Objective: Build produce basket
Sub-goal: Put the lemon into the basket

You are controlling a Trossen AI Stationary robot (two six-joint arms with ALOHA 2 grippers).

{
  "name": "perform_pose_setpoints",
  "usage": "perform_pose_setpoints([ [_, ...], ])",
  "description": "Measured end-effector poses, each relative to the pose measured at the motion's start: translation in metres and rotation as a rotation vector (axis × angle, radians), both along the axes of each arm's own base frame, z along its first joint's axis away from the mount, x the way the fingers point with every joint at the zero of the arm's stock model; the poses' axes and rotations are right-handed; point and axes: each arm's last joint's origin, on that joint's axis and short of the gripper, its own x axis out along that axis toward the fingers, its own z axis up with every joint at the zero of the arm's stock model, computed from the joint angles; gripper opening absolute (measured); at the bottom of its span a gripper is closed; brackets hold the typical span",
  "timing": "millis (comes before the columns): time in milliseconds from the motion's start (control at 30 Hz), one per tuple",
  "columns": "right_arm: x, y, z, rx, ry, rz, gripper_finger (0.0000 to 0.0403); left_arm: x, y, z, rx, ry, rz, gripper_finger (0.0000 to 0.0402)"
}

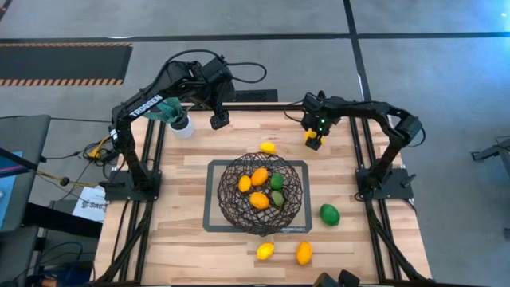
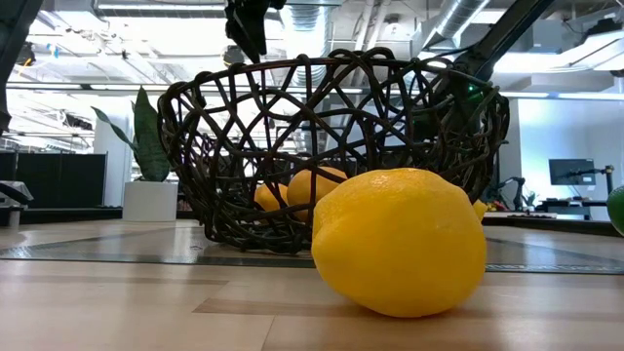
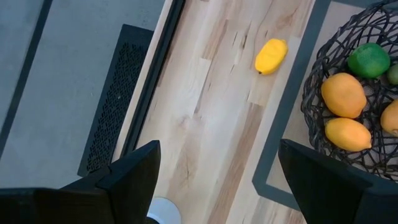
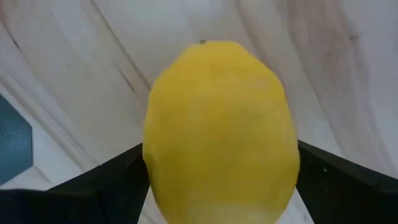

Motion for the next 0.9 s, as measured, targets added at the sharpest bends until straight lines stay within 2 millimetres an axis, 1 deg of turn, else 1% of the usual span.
perform_pose_setpoints([
  [200,0.0008,-0.0003,0.0002,-0.006,-0.006,0.001,0.0358,0.0,0.0,0.0,0.0,0.0,0.0,0.0311],
  [300,0.0001,0.0003,0.0001,0.0,0.002,0.001,0.0337,0.0,0.0,0.0,0.0,0.0,0.0,0.0311],
  [367,-0.0002,0.0005,0.0003,0.001,0.005,0.01,0.0315,0.0,0.0,0.0,0.0,0.0,0.0,0.0311],
  [433,-0.0004,-0.0011,-0.0002,-0.038,0.022,-0.039,0.0295,0.0,0.0,0.0,0.0,0.0,0.0,0.0311],
  [500,-0.0002,-0.0008,-0.0001,-0.065,0.045,-0.096,0.0289,0.0,0.0,0.0,0.0,0.0,0.0,0.0311],
  [567,-0.0003,-0.0001,0.0002,-0.062,0.052,-0.102,0.0295,0.0,0.0,0.0001,0.001,0.0,0.0,0.0311],
  [800,0.0048,0.0043,0.0003,-0.063,0.042,-0.089,0.0366,0.0,-0.0001,0.0001,0.0,0.0,0.0,0.0311],
  [900,0.0045,0.0033,0.0003,-0.063,0.038,-0.088,0.0384,0.0,0.0,0.0,0.0,0.0,0.0,0.0311],
])
